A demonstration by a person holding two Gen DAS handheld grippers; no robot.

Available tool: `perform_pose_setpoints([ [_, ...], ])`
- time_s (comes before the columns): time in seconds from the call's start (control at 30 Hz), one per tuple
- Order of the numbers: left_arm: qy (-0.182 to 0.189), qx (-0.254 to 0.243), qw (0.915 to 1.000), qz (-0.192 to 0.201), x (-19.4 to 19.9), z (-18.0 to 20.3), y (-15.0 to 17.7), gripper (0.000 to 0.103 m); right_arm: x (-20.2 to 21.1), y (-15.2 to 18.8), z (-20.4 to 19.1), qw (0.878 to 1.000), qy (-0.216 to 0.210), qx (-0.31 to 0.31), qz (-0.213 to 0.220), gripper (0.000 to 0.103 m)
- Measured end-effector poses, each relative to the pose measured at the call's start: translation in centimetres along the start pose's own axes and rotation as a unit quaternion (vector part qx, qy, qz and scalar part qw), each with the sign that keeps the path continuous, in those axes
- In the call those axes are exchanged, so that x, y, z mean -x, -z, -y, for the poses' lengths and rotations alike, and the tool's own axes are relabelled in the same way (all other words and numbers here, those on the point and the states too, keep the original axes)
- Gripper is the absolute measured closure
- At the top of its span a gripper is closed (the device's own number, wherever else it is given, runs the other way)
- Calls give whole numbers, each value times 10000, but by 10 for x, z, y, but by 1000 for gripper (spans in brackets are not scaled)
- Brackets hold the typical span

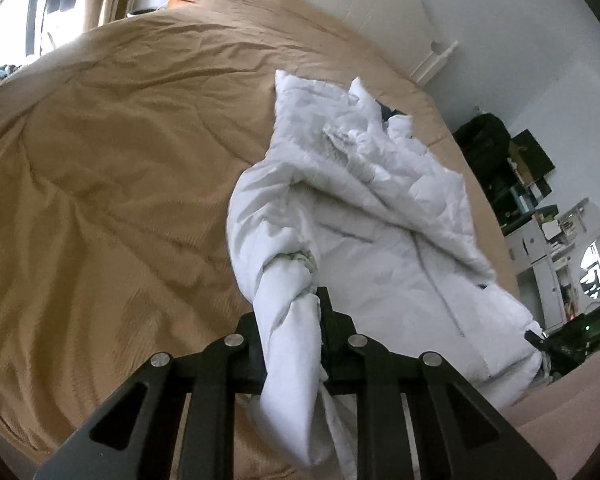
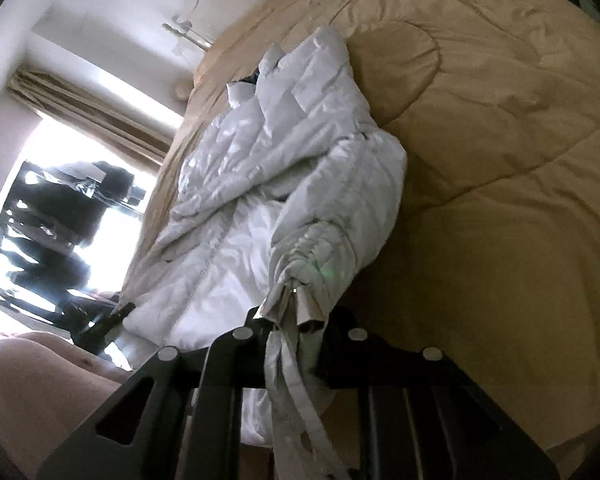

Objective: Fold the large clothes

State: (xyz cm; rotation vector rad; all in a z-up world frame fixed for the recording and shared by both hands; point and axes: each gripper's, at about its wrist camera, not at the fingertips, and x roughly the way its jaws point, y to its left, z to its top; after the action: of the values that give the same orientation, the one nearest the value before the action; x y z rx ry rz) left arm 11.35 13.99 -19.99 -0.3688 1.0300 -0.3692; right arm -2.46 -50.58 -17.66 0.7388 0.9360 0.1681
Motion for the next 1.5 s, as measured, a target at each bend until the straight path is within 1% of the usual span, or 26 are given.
perform_pose_setpoints([
  [0.07,83,-72,9999,59,-2,9,-27,86,-4,-21,-4,9998,-134,-42,131,89],
  [0.17,97,-167,9997,164,-8,24,-73,86,-11,-70,-19,9987,-247,67,430,89],
  [0.33,251,-75,9994,234,-36,50,-176,86,-23,-155,-51,9967,-221,291,728,89],
  [0.37,262,-107,9992,266,-43,57,-199,85,-30,-181,-61,9961,-169,362,791,89],
  [0.47,203,-106,9993,285,-66,75,-257,85,-44,-233,-82,9953,-132,361,891,89],
  [0.5,132,-126,9995,264,-79,82,-276,85,-52,-256,-87,9950,-82,314,943,89],
  [0.57,-185,-294,9990,264,-108,97,-313,85,-70,-290,-96,9946,60,208,1019,89],
  [0.63,-575,-500,9967,270,-153,107,-350,83,-95,-323,-93,9944,130,53,1046,89],
  [0.7,-868,-527,9947,191,-205,103,-370,82,-132,-354,-83,9938,351,-127,1046,88],
  [0.77,-1084,-314,9936,54,-248,89,-371,82,-167,-369,-64,9929,502,-331,1024,83],
  [0.8,-1235,-58,9922,-141,-281,74,-367,82,-181,-371,-53,9924,551,-480,994,82],
  [0.87,-1390,285,9889,-443,-323,52,-354,82,-214,-374,-25,9910,685,-825,801,81],
  [0.9,-1363,459,9887,-433,-337,44,-347,82,-230,-372,-10,9901,672,-1013,708,80],
  [0.93,-1349,482,9894,-245,-342,41,-343,81,-238,-372,-2,9894,614,-1125,683,80],
  [0.97,-1372,366,9898,-63,-342,43,-341,81,-245,-369,10,9875,381,-1359,701,79],
  [1.0,-1405,290,9897,-10,-344,44,-339,81,-246,-368,14,9865,248,-1450,726,79],
  [1.1,-1484,177,9887,-96,-350,46,-342,81,-231,-363,16,9847,-109,-1545,800,73],
  [1.13,-1485,186,9887,-104,-351,46,-344,80,-221,-361,10,9854,-99,-1479,835,70],
  [1.2,-1527,188,9880,-111,-352,46,-347,80,-195,-351,-6,9863,85,-1206,1118,64],
  [1.23,-1567,152,9875,-98,-352,47,-346,80,-181,-344,-18,9859,286,-1029,1290,53],
  [1.27,-1591,128,9871,-88,-351,48,-346,80,-164,-332,-36,9817,669,-781,1601,30],
  [1.3,-1601,118,9870,-82,-350,47,-346,80,-148,-318,-58,9746,1037,-453,1934,20],
  [1.33,-1609,108,9869,-81,-350,47,-344,80,-140,-310,-71,9694,1196,-221,2133,9],
  [1.37,-1617,103,9867,-81,-350,49,-342,80,-130,-294,-93,9596,1435,168,2416,9],
  [1.43,-1645,87,9863,-72,-353,51,-342,80,-127,-270,-127,9500,1582,681,2605,8],
  [1.5,-1668,73,9859,-61,-353,53,-341,80,-146,-248,-161,9537,1389,1229,2367,8],
])
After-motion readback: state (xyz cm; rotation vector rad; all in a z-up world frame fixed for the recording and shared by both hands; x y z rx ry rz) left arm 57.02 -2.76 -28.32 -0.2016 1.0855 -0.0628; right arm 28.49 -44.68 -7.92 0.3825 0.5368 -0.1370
